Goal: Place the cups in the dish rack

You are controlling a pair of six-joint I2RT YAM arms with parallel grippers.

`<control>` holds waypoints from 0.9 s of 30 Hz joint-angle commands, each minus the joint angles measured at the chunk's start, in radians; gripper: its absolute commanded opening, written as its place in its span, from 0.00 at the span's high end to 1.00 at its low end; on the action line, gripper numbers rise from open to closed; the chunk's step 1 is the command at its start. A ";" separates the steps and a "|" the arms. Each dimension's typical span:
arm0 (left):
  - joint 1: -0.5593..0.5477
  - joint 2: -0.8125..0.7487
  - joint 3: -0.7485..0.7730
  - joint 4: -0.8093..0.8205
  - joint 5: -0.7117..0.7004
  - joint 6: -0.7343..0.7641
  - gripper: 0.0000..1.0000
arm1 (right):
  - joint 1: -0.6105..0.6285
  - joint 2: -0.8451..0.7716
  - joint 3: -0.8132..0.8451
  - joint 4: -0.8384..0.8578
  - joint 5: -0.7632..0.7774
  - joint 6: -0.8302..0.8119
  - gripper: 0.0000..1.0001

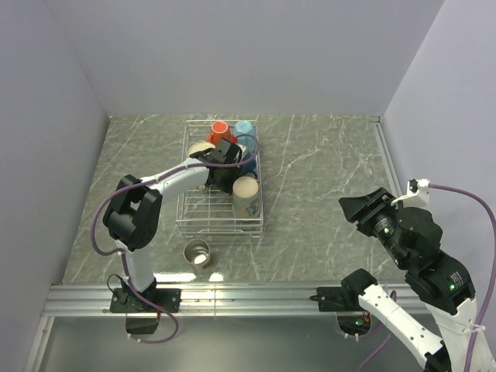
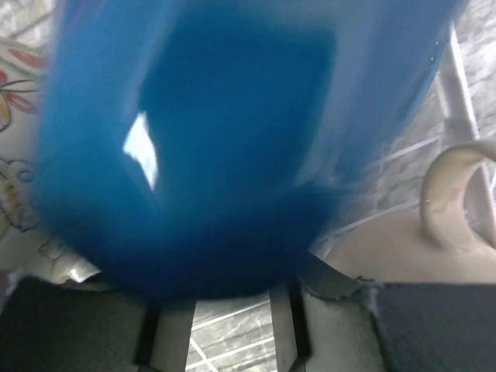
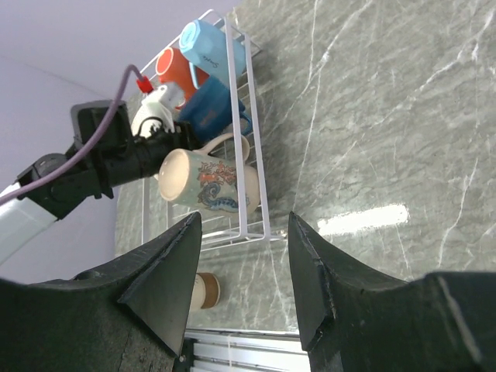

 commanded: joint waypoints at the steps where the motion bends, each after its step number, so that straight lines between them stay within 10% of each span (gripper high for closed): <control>1: -0.005 -0.033 0.013 0.010 -0.015 0.011 0.58 | -0.004 -0.015 -0.004 0.014 0.018 0.007 0.44; 12: -0.006 -0.054 0.089 -0.017 -0.006 -0.024 0.60 | -0.005 -0.010 -0.025 0.031 -0.006 0.001 0.45; 27: -0.005 -0.171 -0.013 0.096 -0.078 -0.151 0.35 | -0.004 0.007 -0.008 0.010 -0.034 -0.042 0.45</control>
